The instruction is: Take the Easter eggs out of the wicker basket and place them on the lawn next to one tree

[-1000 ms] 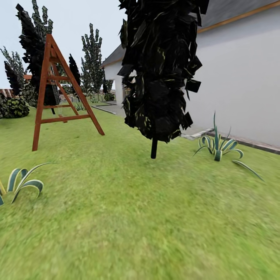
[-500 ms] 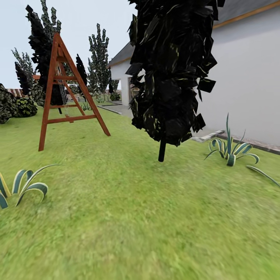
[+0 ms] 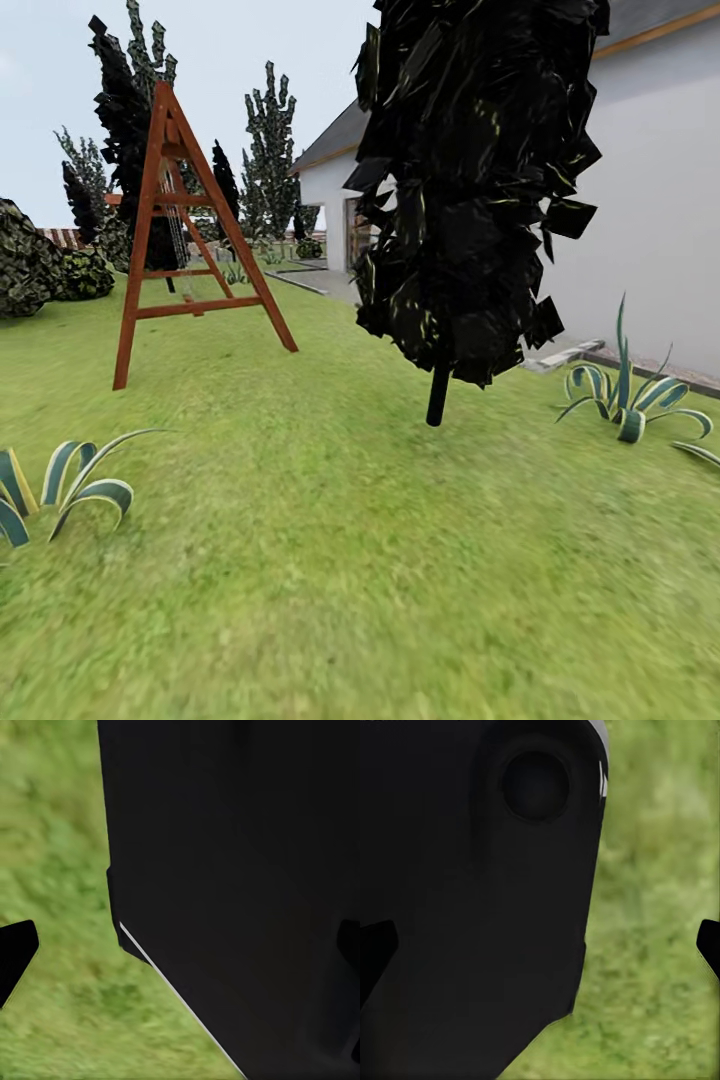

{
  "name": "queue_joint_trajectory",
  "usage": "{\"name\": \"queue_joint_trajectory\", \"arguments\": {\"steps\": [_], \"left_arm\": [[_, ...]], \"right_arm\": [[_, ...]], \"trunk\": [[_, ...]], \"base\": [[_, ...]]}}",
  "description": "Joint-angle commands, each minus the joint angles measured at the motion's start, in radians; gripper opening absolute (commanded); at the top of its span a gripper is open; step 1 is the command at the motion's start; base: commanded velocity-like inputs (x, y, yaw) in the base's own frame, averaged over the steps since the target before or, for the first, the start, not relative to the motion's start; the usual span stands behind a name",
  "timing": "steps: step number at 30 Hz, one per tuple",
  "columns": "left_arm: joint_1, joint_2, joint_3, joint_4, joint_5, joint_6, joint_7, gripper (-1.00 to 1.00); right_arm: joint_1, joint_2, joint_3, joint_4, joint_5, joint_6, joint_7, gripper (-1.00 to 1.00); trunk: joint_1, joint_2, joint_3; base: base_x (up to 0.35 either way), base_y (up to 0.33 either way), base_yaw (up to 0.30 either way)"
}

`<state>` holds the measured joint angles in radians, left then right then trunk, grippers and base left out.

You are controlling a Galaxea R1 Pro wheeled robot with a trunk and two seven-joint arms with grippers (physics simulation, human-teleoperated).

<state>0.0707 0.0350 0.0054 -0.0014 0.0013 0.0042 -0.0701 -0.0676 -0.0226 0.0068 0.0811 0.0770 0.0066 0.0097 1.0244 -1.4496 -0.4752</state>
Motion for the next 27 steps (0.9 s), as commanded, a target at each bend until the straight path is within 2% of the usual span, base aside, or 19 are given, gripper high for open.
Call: {"name": "queue_joint_trajectory", "arguments": {"steps": [1,27], "left_arm": [[0.0,0.0,0.001,0.0,0.0,0.0,-0.004,1.0],[0.0,0.0,0.001,0.0,0.0,0.0,-0.004,1.0]], "right_arm": [[-0.001,-0.001,0.0,0.002,0.008,0.001,0.001,1.0],[-0.001,0.0,0.001,0.003,0.009,0.002,0.009,1.0]], "trunk": [[0.001,0.0,-0.001],[0.001,0.0,-0.001]], "base": [[0.317,0.118,0.011],[0.317,0.115,0.001]]}}
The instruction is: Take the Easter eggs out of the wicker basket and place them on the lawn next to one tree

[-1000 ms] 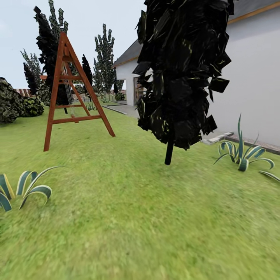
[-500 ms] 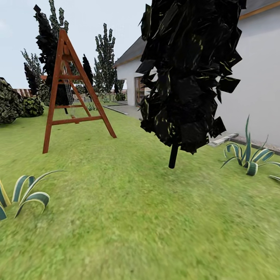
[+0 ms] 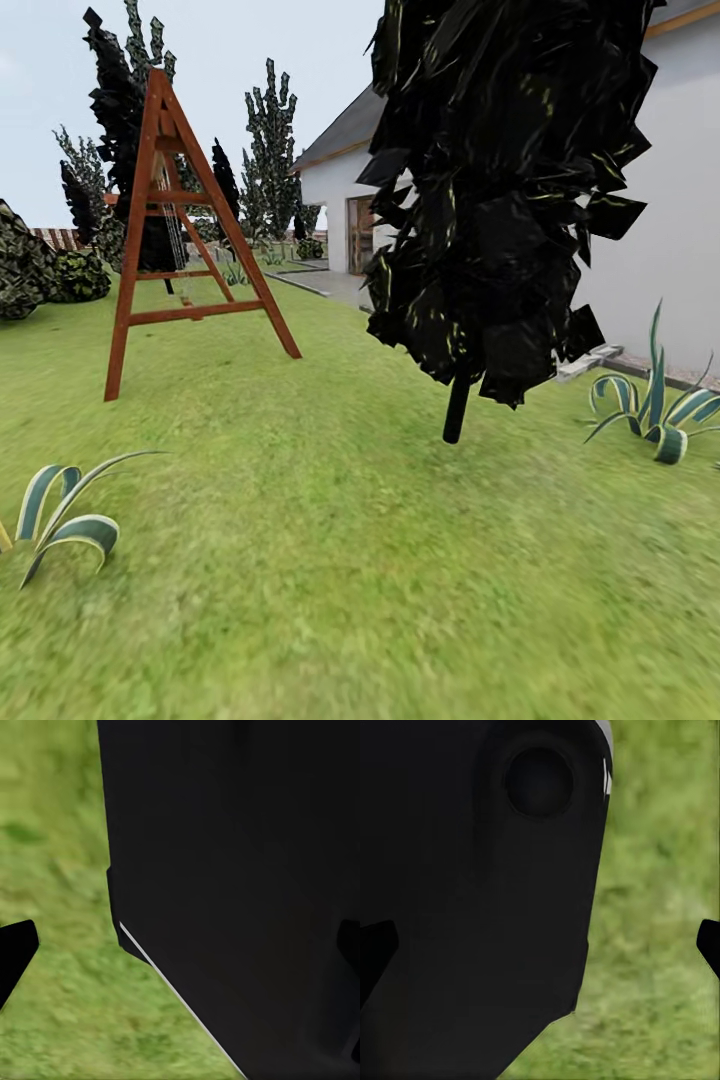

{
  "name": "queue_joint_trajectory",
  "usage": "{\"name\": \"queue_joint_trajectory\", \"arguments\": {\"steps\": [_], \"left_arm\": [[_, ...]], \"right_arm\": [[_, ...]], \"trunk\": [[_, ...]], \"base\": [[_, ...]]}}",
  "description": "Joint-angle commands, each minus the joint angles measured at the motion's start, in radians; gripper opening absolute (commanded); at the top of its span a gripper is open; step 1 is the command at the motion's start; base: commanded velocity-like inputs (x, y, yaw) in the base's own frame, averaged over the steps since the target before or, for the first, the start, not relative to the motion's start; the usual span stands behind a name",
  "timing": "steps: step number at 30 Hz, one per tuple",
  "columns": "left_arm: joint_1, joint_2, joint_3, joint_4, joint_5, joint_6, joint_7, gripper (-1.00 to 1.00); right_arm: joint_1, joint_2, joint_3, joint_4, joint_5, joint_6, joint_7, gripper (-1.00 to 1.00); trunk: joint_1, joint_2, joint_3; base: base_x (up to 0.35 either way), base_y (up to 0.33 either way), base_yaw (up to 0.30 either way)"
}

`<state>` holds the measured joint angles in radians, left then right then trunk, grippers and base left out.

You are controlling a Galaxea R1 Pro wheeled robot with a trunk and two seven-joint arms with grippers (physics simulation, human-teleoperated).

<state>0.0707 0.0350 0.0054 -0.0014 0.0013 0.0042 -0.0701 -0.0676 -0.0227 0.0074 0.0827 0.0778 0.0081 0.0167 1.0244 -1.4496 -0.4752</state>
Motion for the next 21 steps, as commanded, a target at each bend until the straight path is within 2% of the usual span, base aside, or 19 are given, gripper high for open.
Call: {"name": "queue_joint_trajectory", "arguments": {"steps": [1,11,21], "left_arm": [[0.0,0.0,0.001,0.0,0.0,0.0,-0.004,1.0],[0.0,0.0,0.001,0.0,0.0,0.0,-0.004,1.0],[0.0,0.0,0.001,0.0,0.0,0.001,-0.004,1.0]], "right_arm": [[-0.001,0.0,0.0,0.002,0.008,0.001,0.002,1.0],[-0.001,0.001,0.0,0.002,0.008,0.0,0.002,1.0],[-0.001,0.0,0.0,0.002,0.007,0.001,0.001,1.0]], "trunk": [[0.001,0.0,-0.001],[0.001,0.0,-0.001],[0.001,0.0,-0.001]], "base": [[0.317,0.112,0.0],[0.317,0.112,0.006],[0.317,0.112,0.195]]}}
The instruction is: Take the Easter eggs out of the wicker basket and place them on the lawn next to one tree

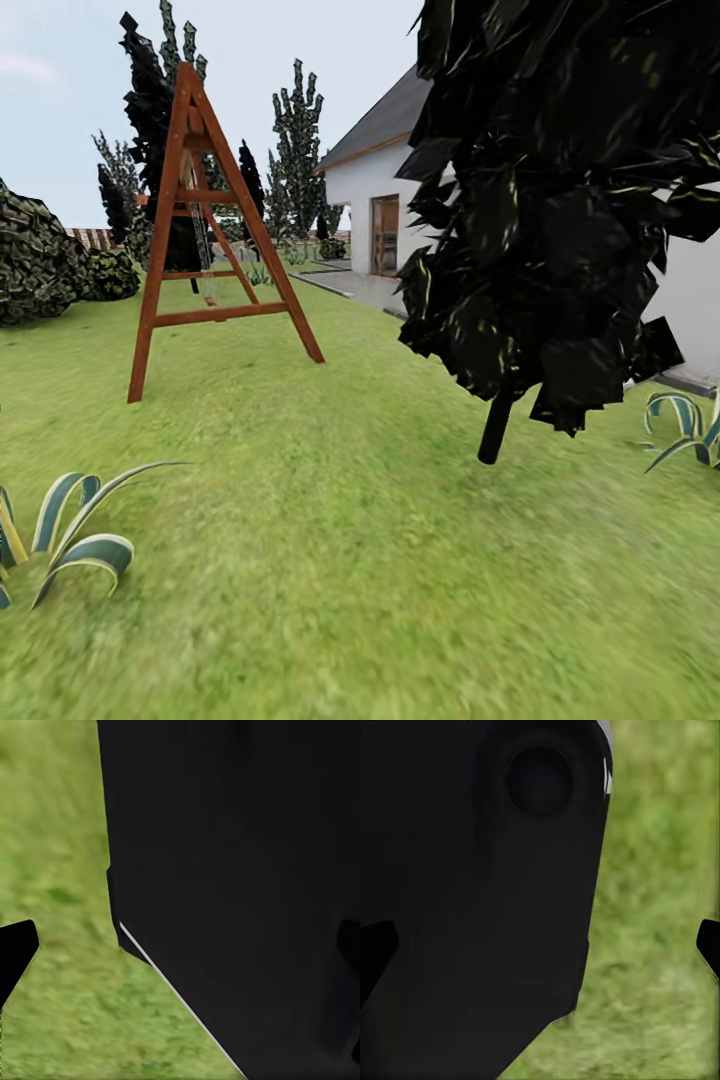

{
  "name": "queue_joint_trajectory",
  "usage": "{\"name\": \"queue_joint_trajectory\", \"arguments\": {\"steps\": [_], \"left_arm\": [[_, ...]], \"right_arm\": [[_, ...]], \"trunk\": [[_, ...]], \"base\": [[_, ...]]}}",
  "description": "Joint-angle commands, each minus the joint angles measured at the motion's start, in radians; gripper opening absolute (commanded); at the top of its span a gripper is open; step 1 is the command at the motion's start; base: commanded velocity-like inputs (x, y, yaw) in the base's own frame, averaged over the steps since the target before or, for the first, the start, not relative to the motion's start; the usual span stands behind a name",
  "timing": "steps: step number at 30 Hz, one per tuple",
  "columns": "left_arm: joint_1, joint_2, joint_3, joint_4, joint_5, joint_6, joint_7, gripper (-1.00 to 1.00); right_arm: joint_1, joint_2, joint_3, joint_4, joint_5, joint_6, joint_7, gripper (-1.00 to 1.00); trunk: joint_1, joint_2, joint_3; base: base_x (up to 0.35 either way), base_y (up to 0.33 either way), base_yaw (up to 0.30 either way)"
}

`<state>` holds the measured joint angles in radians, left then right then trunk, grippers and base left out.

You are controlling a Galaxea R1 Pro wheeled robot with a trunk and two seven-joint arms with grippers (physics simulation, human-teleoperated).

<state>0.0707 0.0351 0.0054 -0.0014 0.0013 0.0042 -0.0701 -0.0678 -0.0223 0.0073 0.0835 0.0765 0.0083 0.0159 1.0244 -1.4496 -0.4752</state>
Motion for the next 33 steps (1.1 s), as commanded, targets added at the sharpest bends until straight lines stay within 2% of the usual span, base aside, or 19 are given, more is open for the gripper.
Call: {"name": "queue_joint_trajectory", "arguments": {"steps": [1,33], "left_arm": [[0.0,0.0,0.001,0.0,0.0,0.001,-0.003,1.0],[0.0,0.0,0.001,0.0,0.0,0.001,-0.003,1.0]], "right_arm": [[-0.001,0.0,0.0,0.001,0.008,0.001,0.002,1.0],[-0.001,-0.001,0.0,0.002,0.009,0.001,0.002,1.0]], "trunk": [[0.001,0.0,-0.001],[0.001,0.0,-0.001]], "base": [[0.317,0.112,0.06],[0.317,0.112,0.003]]}}
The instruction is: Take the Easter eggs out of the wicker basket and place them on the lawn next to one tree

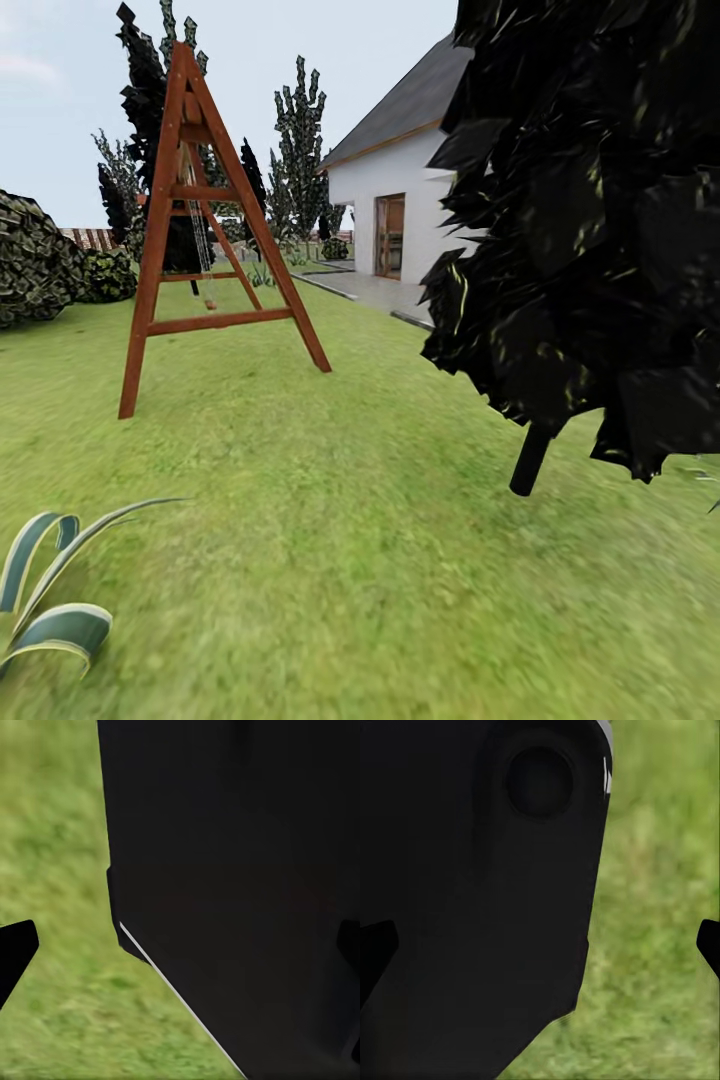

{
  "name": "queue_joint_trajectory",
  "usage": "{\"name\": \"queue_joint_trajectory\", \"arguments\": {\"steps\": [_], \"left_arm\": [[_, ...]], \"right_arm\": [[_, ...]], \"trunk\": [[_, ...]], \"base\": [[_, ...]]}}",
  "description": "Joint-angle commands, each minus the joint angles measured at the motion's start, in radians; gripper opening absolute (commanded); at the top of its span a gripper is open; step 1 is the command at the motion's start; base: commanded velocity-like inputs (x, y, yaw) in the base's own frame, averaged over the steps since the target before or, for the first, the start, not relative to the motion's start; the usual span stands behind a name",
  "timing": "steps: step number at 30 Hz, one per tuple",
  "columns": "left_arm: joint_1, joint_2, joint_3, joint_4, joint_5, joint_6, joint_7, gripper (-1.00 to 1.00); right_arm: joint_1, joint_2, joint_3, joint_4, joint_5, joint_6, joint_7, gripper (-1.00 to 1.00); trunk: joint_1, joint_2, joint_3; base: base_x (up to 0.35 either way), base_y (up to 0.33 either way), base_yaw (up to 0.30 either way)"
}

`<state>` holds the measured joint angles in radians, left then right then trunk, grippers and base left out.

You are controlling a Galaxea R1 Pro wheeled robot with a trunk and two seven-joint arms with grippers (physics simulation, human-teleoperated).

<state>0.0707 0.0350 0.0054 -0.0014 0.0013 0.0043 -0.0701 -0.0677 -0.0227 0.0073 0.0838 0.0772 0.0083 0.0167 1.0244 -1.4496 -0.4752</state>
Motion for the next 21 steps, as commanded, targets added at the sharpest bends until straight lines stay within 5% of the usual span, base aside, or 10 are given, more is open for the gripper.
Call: {"name": "queue_joint_trajectory", "arguments": {"steps": [1,14,21], "left_arm": [[0.0,0.0,0.001,0.0,0.0,0.0,-0.004,1.0],[0.0,0.0,0.001,0.0,0.0,0.001,-0.004,1.0],[0.0,0.0,0.001,0.0,0.0,0.001,-0.004,1.0]], "right_arm": [[-0.001,0.0,0.0,0.002,0.008,0.001,0.001,1.0],[-0.001,0.0,0.0,0.001,0.009,0.001,0.002,1.0],[-0.001,0.0,0.0,0.002,0.009,0.001,0.002,1.0]], "trunk": [[0.001,0.0,-0.001],[0.001,0.0,-0.001],[0.001,0.0,-0.001]], "base": [[0.317,0.112,0.0],[0.317,0.112,-0.004],[0.317,0.112,-0.191]]}}
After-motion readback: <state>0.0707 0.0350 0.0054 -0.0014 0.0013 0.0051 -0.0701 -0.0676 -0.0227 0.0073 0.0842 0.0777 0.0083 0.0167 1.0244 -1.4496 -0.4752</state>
